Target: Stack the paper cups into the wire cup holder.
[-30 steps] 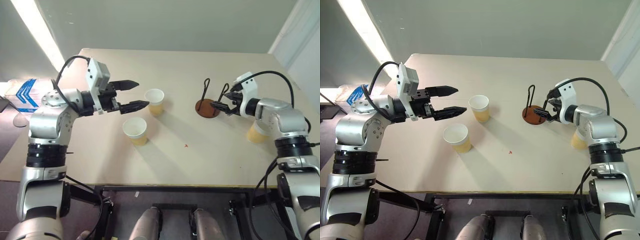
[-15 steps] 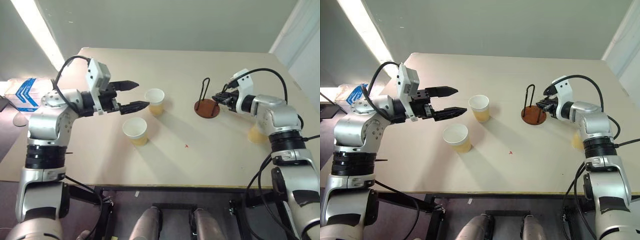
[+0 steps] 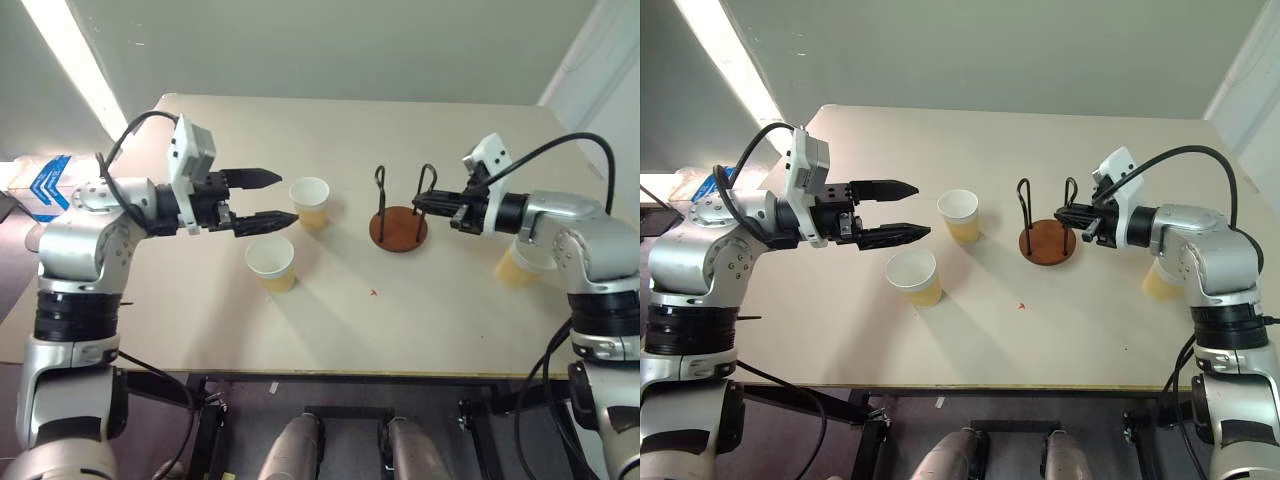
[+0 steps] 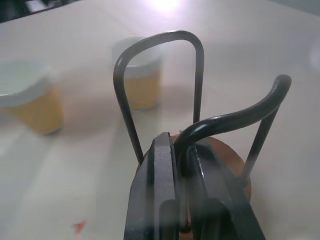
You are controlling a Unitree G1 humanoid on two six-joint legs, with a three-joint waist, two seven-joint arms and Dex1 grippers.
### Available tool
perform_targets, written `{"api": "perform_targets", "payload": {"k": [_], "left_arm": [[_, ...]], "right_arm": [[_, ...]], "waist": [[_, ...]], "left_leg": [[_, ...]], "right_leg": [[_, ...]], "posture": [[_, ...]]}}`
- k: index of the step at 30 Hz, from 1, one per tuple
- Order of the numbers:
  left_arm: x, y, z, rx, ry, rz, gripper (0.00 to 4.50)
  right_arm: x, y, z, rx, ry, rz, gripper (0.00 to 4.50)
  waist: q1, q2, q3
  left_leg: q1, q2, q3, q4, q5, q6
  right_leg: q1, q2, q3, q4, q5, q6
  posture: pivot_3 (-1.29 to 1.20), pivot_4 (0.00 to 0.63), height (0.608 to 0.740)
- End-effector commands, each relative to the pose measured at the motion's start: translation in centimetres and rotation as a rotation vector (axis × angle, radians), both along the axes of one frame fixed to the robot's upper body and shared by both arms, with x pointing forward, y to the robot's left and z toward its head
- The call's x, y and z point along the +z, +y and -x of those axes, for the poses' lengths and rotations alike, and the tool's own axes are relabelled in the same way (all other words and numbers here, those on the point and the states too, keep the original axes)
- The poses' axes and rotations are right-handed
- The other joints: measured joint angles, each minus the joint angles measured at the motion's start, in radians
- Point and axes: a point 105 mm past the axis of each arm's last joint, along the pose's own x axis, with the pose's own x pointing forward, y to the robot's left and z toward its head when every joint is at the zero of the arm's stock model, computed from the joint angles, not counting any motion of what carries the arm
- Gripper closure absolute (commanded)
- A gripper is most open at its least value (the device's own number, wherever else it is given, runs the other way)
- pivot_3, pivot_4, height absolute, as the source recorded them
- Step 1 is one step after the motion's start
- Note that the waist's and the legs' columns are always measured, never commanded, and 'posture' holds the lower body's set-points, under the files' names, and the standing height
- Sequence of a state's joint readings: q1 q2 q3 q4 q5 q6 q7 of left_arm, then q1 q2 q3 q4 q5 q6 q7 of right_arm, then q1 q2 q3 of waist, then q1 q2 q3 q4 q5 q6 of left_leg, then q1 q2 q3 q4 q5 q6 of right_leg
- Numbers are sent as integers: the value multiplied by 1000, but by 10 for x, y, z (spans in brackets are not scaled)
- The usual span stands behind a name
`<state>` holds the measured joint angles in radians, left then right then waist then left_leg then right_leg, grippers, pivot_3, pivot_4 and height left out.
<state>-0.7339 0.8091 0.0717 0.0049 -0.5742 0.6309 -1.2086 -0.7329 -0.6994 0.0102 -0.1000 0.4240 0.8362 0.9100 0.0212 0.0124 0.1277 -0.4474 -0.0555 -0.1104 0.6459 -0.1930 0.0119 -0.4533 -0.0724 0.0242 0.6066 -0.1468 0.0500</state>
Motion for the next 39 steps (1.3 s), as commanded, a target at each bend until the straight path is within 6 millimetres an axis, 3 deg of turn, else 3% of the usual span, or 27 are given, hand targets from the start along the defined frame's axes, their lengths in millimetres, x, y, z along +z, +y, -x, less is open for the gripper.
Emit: {"api": "perform_targets", "payload": {"k": [1, 8, 25, 39], "left_arm": [[11, -8, 23, -104, -16, -26, 0], [6, -16, 37, -176, 27, -67, 0], [1, -15, 33, -158, 39, -87, 0], [-1, -16, 33, -158, 43, -93, 0]], "right_arm": [[13, 9, 27, 91, -46, 12, 4448], [1, 20, 42, 132, -13, 7, 4448], [-29, 31, 47, 131, 44, 12, 4448], [-52, 27, 56, 131, 87, 103, 4448]], "waist": [[0, 0, 0], [-2, 0, 0], [-4, 0, 0], [-4, 0, 0]], "left_leg": [[0, 0, 0, 0, 0, 0], [2, 0, 0, 0, -3, 6], [2, 0, 0, 0, 1, 6], [3, 0, 1, 0, 0, 6]], "right_leg": [[0, 0, 0, 0, 0, 0], [1, 0, 1, 2, 0, 0], [1, 0, 2, 2, 1, 0], [2, 0, 2, 1, 0, 1]], "posture": [[0, 150, 740], [0, 150, 740], [0, 150, 740], [0, 150, 740]]}}
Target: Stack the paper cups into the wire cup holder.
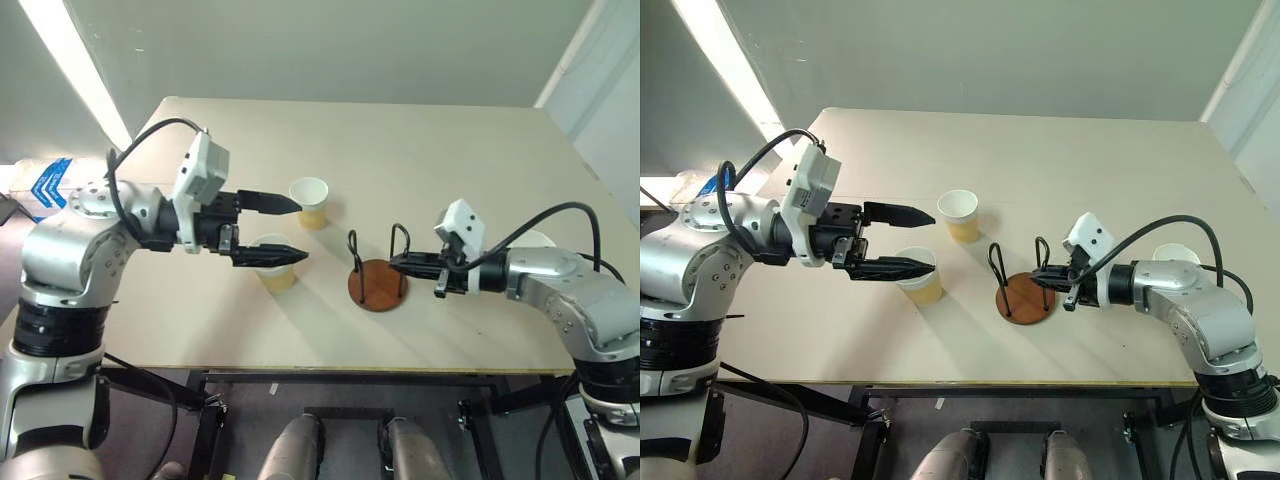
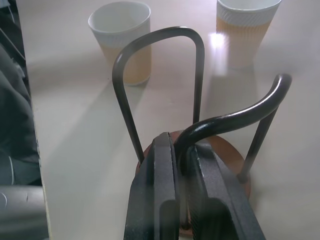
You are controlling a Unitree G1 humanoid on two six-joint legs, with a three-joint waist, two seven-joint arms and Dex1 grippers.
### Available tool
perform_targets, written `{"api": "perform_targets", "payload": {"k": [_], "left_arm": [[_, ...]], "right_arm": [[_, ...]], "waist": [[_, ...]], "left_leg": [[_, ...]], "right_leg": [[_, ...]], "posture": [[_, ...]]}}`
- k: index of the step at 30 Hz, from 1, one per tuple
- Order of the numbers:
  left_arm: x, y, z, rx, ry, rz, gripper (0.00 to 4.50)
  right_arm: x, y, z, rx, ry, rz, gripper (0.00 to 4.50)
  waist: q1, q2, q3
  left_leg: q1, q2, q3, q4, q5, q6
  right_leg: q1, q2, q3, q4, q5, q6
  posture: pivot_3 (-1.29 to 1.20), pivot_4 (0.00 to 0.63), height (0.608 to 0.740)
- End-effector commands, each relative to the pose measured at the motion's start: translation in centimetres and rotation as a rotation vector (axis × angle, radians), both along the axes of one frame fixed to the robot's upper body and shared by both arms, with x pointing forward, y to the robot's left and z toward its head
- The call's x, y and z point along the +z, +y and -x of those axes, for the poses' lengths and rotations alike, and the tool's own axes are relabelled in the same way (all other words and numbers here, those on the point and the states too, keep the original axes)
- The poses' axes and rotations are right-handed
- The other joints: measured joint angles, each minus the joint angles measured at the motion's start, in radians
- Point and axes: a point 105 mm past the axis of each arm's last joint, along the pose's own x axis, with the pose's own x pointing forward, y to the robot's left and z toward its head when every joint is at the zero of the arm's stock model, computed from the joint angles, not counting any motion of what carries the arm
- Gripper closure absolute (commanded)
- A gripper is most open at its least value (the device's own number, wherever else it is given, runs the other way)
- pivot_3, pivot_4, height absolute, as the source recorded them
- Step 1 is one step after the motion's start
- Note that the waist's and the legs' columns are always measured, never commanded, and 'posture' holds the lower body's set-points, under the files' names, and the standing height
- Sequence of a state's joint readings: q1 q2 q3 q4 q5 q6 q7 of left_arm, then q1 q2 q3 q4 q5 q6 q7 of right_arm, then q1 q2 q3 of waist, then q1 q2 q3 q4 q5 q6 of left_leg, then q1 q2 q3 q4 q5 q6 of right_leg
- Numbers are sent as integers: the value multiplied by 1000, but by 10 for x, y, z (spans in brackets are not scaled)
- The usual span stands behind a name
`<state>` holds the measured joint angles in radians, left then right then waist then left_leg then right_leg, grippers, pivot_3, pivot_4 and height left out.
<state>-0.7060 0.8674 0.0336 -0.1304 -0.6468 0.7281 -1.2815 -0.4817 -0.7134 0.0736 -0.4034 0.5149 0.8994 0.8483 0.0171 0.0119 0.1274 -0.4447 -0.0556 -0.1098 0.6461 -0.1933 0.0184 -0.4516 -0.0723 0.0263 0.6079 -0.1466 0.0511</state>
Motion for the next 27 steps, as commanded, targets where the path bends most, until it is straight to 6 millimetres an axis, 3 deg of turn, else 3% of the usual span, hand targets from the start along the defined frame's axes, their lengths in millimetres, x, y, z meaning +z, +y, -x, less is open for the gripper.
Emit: {"api": "perform_targets", "payload": {"k": [1, 3, 4, 13, 16, 20, 27], "left_arm": [[4, -1, 4, -12, -25, -15, 0], [2, -1, 5, -17, -18, -22, 0], [0, 0, 6, -24, -11, -33, 0], [-3, 4, 4, -38, -40, -106, 0], [-5, 9, 3, -32, -104, -181, 0], [-7, 13, 8, -30, -211, -300, 0], [-35, 25, 9, -44, -308, -565, 0]], "right_arm": [[-5, -2, 5, 15, -14, 70, 4448], [-10, -5, 6, 12, -8, 102, 4448], [-13, -7, 8, 16, -3, 122, 3826], [-32, -33, 6, -46, 15, 258, 1035], [-25, -49, 5, -106, 11, 262, 1035], [7, -65, 4, -183, -16, 136, 1035], [48, -60, 13, -151, -73, -35, 1035]], "waist": [[0, 0, 0], [1, 0, 0], [1, -1, -1], [1, -2, -1], [1, -2, -1], [0, -2, -1], [-2, -2, -1]], "left_leg": [[0, 0, 0, 0, 0, 0], [0, 0, 0, 0, 0, 0], [0, 0, 0, 0, -1, -1], [0, 0, 0, 0, -2, -3], [-1, 0, 0, 0, -3, -3], [-2, 0, 0, 0, -4, -4], [-2, 0, 0, 0, -5, -2]], "right_leg": [[0, 0, 0, 0, 0, 0], [0, 0, 0, 0, 0, 0], [0, 0, 0, 0, 0, 0], [0, 0, 0, 0, 0, 0], [0, 0, 0, -1, 0, 0], [0, 0, 1, -2, -1, 1], [-1, 0, 1, -3, -3, 2]], "posture": [[0, 150, 740], [0, 150, 740], [0, 150, 740], [0, 150, 740], [0, 150, 740], [0, 150, 740], [0, 150, 740]]}}
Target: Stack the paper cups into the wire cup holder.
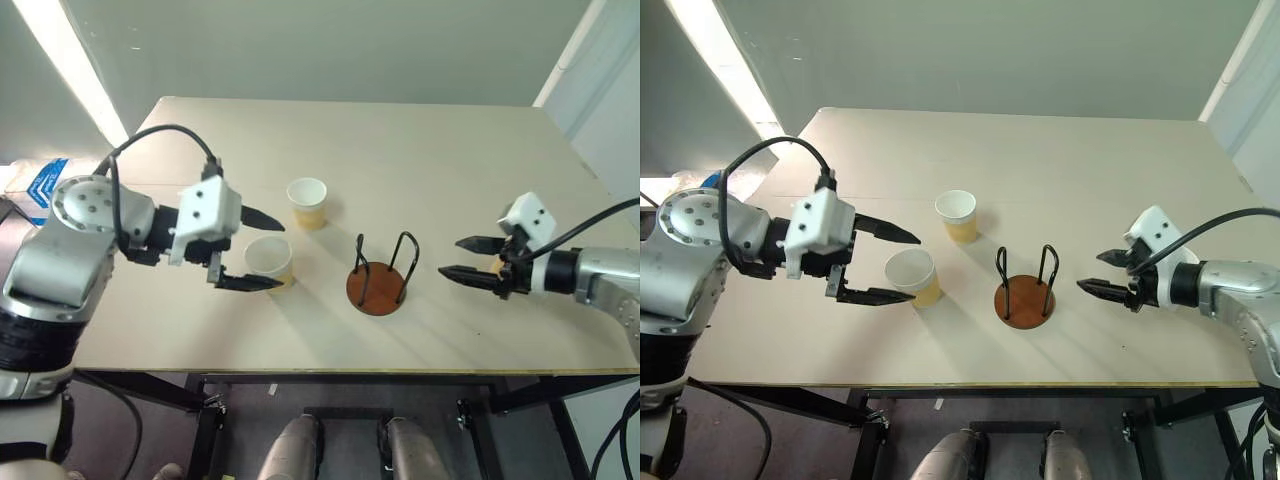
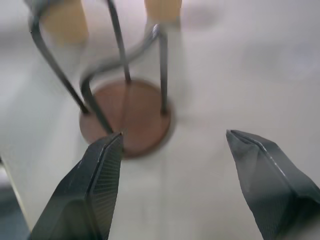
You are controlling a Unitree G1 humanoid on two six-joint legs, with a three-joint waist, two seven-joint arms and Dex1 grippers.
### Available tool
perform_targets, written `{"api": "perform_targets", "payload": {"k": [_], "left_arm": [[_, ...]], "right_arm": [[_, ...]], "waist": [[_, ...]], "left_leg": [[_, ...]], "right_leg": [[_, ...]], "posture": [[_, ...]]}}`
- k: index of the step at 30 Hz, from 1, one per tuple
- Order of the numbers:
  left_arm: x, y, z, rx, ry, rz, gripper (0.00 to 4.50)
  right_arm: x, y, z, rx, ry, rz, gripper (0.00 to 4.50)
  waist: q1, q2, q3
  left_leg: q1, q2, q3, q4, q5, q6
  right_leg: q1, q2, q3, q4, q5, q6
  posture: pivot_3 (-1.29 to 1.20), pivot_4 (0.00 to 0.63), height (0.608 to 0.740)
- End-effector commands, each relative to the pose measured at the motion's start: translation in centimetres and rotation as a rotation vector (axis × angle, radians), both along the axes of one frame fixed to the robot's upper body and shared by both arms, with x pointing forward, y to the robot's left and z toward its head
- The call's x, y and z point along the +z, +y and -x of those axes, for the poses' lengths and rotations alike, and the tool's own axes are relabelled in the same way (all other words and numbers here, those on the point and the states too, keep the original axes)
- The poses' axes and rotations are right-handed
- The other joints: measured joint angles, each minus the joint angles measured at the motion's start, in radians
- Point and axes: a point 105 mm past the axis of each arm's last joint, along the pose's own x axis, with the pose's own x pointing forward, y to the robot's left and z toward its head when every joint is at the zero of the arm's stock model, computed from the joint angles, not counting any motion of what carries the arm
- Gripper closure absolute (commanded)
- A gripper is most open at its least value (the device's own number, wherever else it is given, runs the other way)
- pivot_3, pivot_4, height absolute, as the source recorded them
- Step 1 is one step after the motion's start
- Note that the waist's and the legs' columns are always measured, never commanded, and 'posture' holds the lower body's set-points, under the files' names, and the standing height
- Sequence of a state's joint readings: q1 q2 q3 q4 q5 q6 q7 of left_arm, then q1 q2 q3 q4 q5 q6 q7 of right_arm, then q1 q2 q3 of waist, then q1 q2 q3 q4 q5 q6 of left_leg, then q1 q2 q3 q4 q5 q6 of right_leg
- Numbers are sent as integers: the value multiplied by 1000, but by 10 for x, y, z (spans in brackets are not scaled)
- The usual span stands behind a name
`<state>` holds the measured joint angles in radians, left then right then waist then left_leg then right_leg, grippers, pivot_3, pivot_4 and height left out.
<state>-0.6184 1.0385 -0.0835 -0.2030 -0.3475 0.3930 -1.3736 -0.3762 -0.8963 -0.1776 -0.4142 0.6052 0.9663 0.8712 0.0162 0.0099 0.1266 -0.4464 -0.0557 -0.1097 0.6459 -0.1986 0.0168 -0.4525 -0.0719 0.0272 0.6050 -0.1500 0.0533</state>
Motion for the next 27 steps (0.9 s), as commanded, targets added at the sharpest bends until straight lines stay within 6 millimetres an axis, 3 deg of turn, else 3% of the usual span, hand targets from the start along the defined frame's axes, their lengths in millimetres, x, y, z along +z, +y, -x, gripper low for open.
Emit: {"api": "perform_targets", "payload": {"k": [1, 8, 27], "left_arm": [[-8, 6, 2, -12, -65, -146, 0], [-22, 21, -13, 49, -132, -281, 0], [-58, 11, -37, -14, -104, -330, 0]], "right_arm": [[29, 11, 10, 58, -84, -67, 1035], [36, 20, 14, 93, -83, -76, 1035], [44, 24, 14, 93, -111, -110, 1035]], "waist": [[-1, 0, 0], [-1, 0, 0], [0, 0, 0]], "left_leg": [[0, 0, 0, 0, 0, 0], [-2, 0, 0, 0, -4, -4], [-4, 0, 0, 1, -3, -7]], "right_leg": [[0, 0, 0, 0, 0, 0], [-2, 0, 0, 0, -1, -1], [-4, -1, 0, 4, 1, -2]], "posture": [[0, 150, 740], [0, 150, 740], [0, 150, 740]]}}
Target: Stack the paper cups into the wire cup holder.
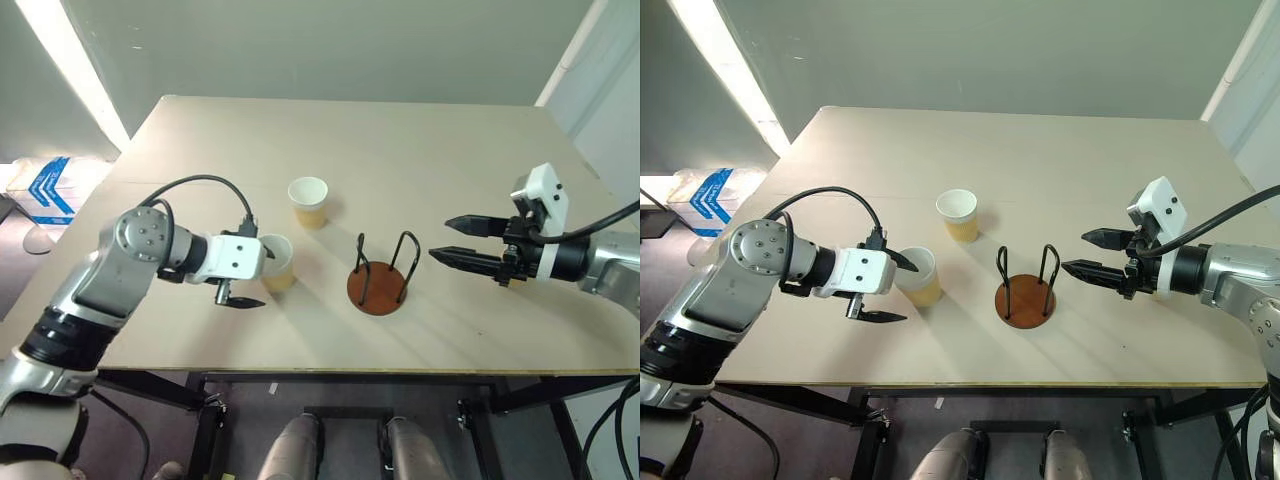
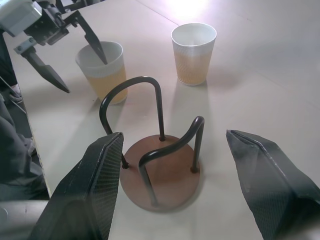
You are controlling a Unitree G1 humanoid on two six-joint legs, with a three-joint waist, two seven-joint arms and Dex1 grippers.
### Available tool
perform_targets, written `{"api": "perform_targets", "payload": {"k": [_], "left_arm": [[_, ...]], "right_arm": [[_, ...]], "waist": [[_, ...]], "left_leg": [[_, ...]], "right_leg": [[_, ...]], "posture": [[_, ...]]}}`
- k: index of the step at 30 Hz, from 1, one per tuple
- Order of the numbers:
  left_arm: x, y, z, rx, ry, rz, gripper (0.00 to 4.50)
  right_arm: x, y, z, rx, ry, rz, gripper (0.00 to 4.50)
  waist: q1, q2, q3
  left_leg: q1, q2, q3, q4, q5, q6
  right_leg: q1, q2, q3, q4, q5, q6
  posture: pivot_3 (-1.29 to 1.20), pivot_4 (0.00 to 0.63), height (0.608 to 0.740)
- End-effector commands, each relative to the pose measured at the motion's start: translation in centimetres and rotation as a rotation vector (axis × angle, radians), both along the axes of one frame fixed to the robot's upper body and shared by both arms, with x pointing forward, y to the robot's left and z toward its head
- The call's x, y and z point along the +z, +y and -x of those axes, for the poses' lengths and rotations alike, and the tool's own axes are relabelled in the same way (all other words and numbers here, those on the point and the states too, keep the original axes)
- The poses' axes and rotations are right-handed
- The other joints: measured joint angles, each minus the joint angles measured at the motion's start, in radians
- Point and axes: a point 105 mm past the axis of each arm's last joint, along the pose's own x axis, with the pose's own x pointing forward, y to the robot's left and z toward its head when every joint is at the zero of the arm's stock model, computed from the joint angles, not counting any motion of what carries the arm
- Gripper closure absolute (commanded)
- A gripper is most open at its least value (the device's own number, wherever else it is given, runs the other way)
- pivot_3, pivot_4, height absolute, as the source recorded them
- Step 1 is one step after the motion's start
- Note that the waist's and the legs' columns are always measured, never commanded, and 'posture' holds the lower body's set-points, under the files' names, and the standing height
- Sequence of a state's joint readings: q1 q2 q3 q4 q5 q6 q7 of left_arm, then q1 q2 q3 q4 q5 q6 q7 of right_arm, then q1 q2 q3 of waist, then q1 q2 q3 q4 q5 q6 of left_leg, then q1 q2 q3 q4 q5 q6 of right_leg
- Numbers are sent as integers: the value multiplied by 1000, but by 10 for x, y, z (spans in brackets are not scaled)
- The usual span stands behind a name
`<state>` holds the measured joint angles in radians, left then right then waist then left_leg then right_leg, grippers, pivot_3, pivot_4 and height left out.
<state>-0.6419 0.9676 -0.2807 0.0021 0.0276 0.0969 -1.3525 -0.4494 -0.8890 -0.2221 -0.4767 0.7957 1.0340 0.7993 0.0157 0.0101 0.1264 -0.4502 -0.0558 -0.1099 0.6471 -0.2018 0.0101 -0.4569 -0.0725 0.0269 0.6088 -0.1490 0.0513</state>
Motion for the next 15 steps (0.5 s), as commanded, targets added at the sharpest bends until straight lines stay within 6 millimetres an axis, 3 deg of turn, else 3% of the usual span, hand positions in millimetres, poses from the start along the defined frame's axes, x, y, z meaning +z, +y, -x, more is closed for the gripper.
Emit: {"api": "perform_targets", "payload": {"k": [1, 2, 5, 15], "left_arm": [[-2, -3, -10, -24, -21, -18, 0], [-5, -4, -12, -26, -21, -18, 0], [-8, -9, -18, -36, -12, -4, 625], [5, -24, -13, -121, 63, 73, 4276]], "right_arm": [[17, 4, 4, 18, -79, -38, 1035], [19, 5, 4, 24, -95, -41, 1035], [21, 7, 6, 40, -103, -41, 984], [27, 12, 13, 103, -147, -22, 984]], "waist": [[0, 0, 0], [0, 0, 0], [0, 0, 0], [1, 0, 0]], "left_leg": [[0, 0, 0, 0, 0, 0], [0, 0, 0, 0, 1, 0], [0, 0, 0, 1, 3, 3], [-1, 0, 0, 1, 7, 11]], "right_leg": [[0, 0, 0, 0, 0, 0], [0, 0, 0, 0, 1, 0], [0, 0, 0, 0, 1, 1], [0, 0, 0, 0, 2, 2]], "posture": [[0, 150, 740], [0, 150, 740], [0, 150, 740], [0, 150, 740]]}}
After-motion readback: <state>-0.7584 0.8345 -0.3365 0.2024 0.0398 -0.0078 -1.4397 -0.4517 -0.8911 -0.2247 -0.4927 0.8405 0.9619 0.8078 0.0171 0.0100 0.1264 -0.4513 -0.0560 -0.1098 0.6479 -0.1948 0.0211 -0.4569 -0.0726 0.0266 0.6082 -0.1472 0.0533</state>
